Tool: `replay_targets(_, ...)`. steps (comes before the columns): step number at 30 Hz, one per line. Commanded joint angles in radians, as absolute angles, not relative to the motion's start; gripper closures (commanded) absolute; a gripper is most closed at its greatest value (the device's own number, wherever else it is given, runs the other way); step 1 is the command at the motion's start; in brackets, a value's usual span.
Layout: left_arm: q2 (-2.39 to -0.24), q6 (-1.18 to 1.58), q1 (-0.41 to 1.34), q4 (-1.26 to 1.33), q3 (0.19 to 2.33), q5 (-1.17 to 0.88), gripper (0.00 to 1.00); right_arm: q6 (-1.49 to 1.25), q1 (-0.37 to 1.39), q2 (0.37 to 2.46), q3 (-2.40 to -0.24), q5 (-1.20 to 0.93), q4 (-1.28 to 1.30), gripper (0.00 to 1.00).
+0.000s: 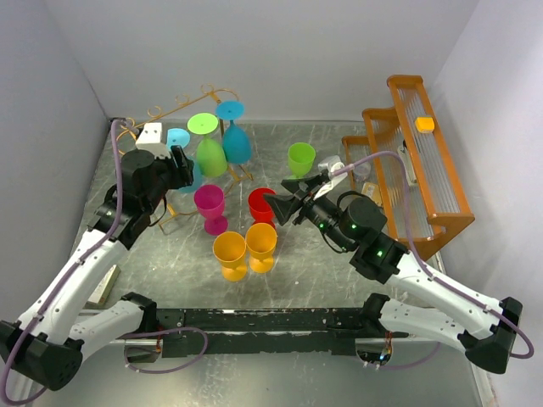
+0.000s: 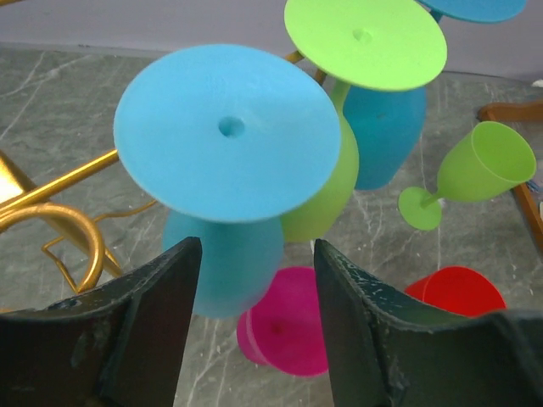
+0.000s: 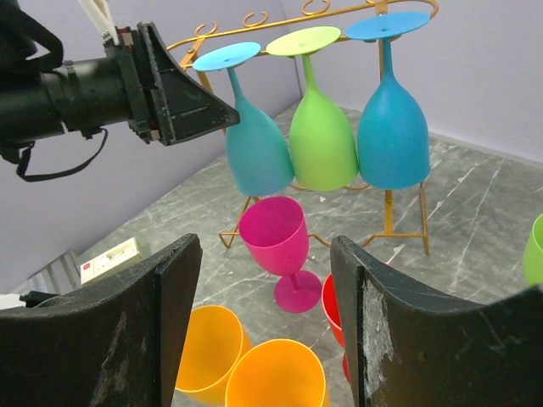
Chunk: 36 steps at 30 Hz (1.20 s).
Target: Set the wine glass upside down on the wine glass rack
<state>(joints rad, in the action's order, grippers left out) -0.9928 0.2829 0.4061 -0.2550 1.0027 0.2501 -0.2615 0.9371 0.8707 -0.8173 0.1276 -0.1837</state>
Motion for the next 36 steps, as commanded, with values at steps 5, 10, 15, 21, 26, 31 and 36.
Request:
replay_targets(5, -0.899, 0.302, 0.399, -0.396, 1.072, 0.186, 0.27, -0.287, 0.939, 0.892, -0.815, 0.138, -0.219, 0.37)
replay_targets(10, -0.849, 0.297, 0.399, -0.481, 1.119, 0.183, 0.24, -0.327, 0.938, 0.954, -0.872, 0.201, -0.134, 0.37)
replay_targets(15, -0.798, 0.259, 0.399, -0.498, 1.185, 0.096, 0.24, -0.375, 0.939, 1.074, -0.99, 0.209, 0.031, 0.39)
replay_targets(21, -0.74, 0.227, 0.399, -0.456, 1.241, 0.011, 0.24, -0.428, 0.94, 1.228, -1.169, 0.271, 0.273, 0.42)
replay_targets(26, -0.692, 0.235, 0.4, -0.398, 1.234, -0.053, 0.22, -0.452, 0.939, 1.361, -1.292, 0.279, 0.479, 0.42)
replay_targets(31, -0.654, 0.263, 0.399, -0.37, 1.185, -0.089, 0.21, -0.492, 0.939, 1.446, -1.33, 0.316, 0.587, 0.42)
replay_targets(36, -0.633, 0.291, 0.4, -0.353, 1.132, -0.109, 0.22, -0.48, 0.94, 1.532, -1.367, 0.283, 0.638, 0.47)
